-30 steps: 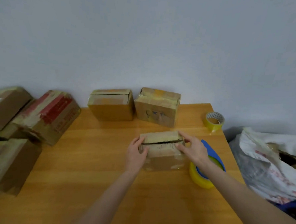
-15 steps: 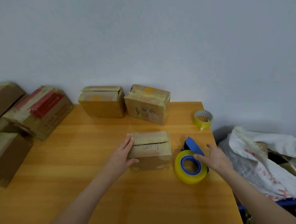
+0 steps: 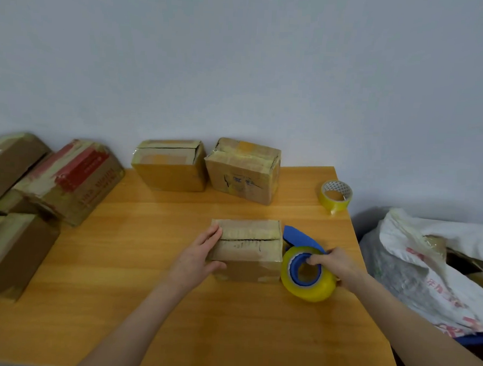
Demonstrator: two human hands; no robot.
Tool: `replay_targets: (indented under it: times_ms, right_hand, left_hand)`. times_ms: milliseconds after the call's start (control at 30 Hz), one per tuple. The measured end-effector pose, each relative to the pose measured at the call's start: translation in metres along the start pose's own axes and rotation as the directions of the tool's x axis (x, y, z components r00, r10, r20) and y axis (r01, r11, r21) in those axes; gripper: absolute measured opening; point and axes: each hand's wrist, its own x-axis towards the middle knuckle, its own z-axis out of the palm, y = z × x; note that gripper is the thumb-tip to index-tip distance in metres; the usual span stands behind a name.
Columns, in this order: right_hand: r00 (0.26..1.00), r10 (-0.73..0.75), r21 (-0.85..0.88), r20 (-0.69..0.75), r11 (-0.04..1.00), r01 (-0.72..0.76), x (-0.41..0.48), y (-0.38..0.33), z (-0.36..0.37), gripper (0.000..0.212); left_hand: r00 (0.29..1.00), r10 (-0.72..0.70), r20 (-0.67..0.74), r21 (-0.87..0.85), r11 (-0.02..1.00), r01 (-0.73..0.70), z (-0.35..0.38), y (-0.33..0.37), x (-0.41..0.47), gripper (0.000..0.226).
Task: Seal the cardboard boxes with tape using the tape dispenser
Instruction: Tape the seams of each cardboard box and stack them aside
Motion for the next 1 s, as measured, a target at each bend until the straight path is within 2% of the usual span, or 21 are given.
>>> replay_targets:
  times_ms: [33, 100, 167, 300, 367, 433, 533, 667, 800, 867, 933, 1000]
  right_hand:
    - [0.999, 0.04, 0.07, 0.036, 0.997, -0.042, -0.003, -0.003, 0.0, 0.031]
    - [0.993, 0.089, 0.153, 0.075, 0.983, -0.1, -0.005, -0.004, -0.003, 0.042]
    - [0.995, 0.065, 0.123, 0.08, 0.99, -0.075, -0.012, -0.01, -0.009, 0.053]
    - [0.983, -0.178, 0.026, -0.036, 0.983, 0.179, -0.035, -0.044, -0.041, 0.039]
    - [0.953, -0.3, -0.029, -0.035, 0.954, 0.299, -0.055, -0.071, -0.057, 0.034]
    - [0.916, -0.4, -0.071, -0.009, 0.914, 0.399, -0.071, -0.095, -0.06, 0.039]
    - [0.861, -0.495, -0.086, 0.119, 0.859, 0.505, -0.095, -0.121, -0.045, 0.051]
    - [0.789, -0.532, -0.126, 0.306, 0.799, 0.588, -0.11, -0.144, -0.009, 0.055]
    - [0.751, -0.527, -0.219, 0.398, 0.74, 0.636, -0.1, -0.149, 0.016, 0.054]
    - [0.755, -0.525, -0.271, 0.393, 0.718, 0.641, -0.093, -0.15, 0.018, 0.052]
    - [0.76, -0.514, -0.303, 0.397, 0.709, 0.637, -0.088, -0.152, 0.016, 0.051]
    - [0.759, -0.507, -0.311, 0.408, 0.704, 0.638, -0.087, -0.152, 0.015, 0.055]
  left_hand:
    - [1.0, 0.003, -0.003, -0.002, 1.0, -0.003, 0.0, 0.002, 0.0, 0.084]
    - [1.0, 0.01, -0.004, 0.002, 1.0, -0.01, -0.001, 0.003, 0.001, 0.084]
    - [1.0, 0.012, -0.003, -0.005, 1.0, -0.012, -0.002, 0.004, 0.001, 0.083]
    - [1.0, 0.022, -0.012, -0.045, 0.999, -0.023, -0.002, 0.003, 0.0, 0.082]
    - [0.999, 0.03, -0.019, -0.082, 0.996, -0.031, -0.001, 0.002, 0.0, 0.081]
    - [0.999, 0.029, -0.014, -0.113, 0.993, -0.031, 0.0, 0.0, 0.0, 0.08]
    - [0.999, 0.031, -0.017, -0.112, 0.993, -0.033, 0.001, -0.001, 0.0, 0.08]
    - [1.0, 0.031, -0.002, -0.128, 0.991, -0.031, 0.002, -0.002, 0.004, 0.081]
    - [0.999, 0.048, 0.006, -0.186, 0.982, -0.046, 0.0, -0.006, 0.004, 0.079]
    - [0.998, 0.044, 0.042, -0.226, 0.974, -0.033, -0.004, -0.008, 0.004, 0.077]
    - [0.997, -0.049, -0.056, -0.35, 0.936, 0.026, -0.01, -0.01, 0.005, 0.065]
    - [0.935, -0.249, -0.253, -0.482, 0.87, 0.101, -0.022, -0.006, 0.005, 0.029]
